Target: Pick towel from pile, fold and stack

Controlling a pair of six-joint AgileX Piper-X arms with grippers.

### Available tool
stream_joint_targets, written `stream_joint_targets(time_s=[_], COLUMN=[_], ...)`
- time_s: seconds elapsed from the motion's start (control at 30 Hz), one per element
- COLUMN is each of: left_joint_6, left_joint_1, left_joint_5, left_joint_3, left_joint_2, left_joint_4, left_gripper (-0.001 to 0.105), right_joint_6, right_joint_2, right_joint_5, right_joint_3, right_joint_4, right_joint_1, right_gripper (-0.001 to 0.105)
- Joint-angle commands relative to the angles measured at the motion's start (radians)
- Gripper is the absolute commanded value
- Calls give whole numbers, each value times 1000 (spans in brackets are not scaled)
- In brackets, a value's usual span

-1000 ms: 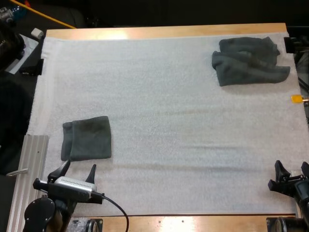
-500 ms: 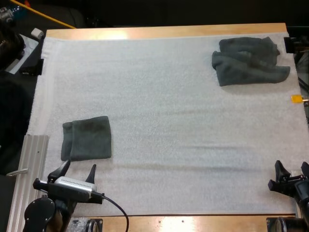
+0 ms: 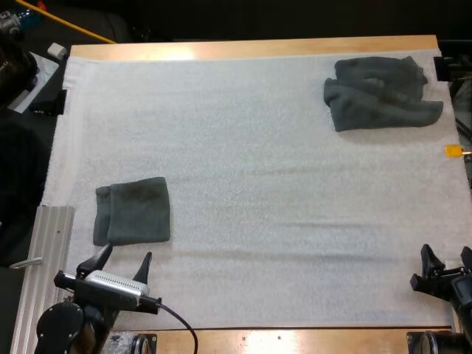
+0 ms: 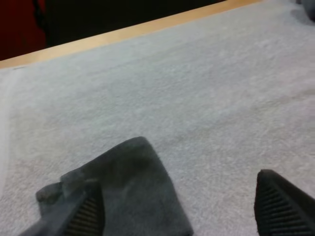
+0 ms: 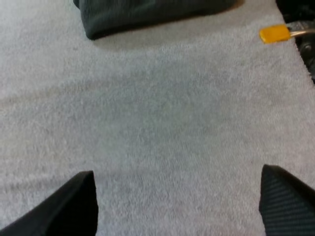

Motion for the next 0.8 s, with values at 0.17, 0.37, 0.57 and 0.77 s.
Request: stream_joint_targets(time_s=[0.17,0.37,0.57,0.77], left_joint_6=[-12,-12,-12,-12], left_joint_1=[-3,-4,-4,-4], left_joint_5=[24,26,24,26], left_joint_3=[-10,-10,-10,-10], left_joint_2=[-139,-144,-140,-140], left_joint_4=[-9,-8,-9,-5], left_gripper=[62,62,62,62], right_joint_6=[2,3,3,6], right_joint_2=[-44,-45,-43,-45], right_joint_5=[3,5,6,5], right_joint_3=[-11,-10,-9,-9], right_joint_4=[-9,-8,-9,-10], right_joint_1=[1,2,1,2], right_gripper=[66,66,66,67])
